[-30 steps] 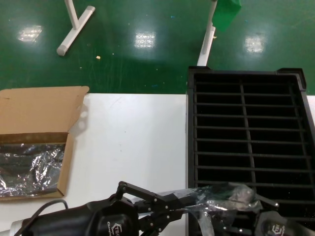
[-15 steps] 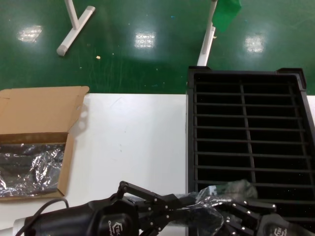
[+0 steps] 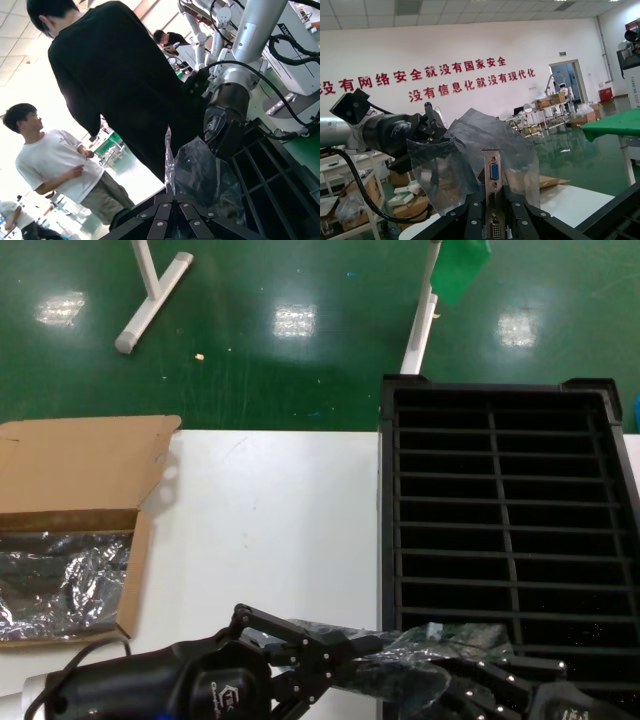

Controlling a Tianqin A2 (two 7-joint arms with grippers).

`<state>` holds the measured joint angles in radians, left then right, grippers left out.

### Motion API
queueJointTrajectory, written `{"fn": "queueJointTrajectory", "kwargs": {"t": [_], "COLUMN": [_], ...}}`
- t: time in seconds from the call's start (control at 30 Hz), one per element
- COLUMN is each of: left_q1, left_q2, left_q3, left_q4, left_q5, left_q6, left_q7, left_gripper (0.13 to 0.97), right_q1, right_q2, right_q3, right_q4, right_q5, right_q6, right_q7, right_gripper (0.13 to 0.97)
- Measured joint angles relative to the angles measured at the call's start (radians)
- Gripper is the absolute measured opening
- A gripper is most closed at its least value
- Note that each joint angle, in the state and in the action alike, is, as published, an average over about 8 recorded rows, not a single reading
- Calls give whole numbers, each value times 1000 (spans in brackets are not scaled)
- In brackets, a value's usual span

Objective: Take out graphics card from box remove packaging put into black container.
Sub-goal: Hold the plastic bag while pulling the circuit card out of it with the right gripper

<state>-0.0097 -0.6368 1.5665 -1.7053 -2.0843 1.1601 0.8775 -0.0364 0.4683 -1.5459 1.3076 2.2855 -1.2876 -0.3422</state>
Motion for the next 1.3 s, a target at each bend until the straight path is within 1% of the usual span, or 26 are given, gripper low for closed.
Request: {"fn": "queueJointTrajectory", "kwargs": {"t": [0.2,0.67,1.3], "left_q1": [-1,9,-16], "left_q2": [1,3,3], "left_q3": [-3,-17,-13], "left_q4": [7,0,23], "left_q5": [-4,-17,-15], "left_q6": [5,12,26], "left_q7": [7,11,21], "left_gripper": [142,142,142], "right_q1": [-4,-9,1], "right_q2": [1,20,36], "right_q3": [-5,-29,-38], "right_q4": [6,20,12], "right_q5": [-5,-10,2], "right_q6": [6,-3,-21], "right_q7": [5,44,76], "right_gripper": [204,202,201]}}
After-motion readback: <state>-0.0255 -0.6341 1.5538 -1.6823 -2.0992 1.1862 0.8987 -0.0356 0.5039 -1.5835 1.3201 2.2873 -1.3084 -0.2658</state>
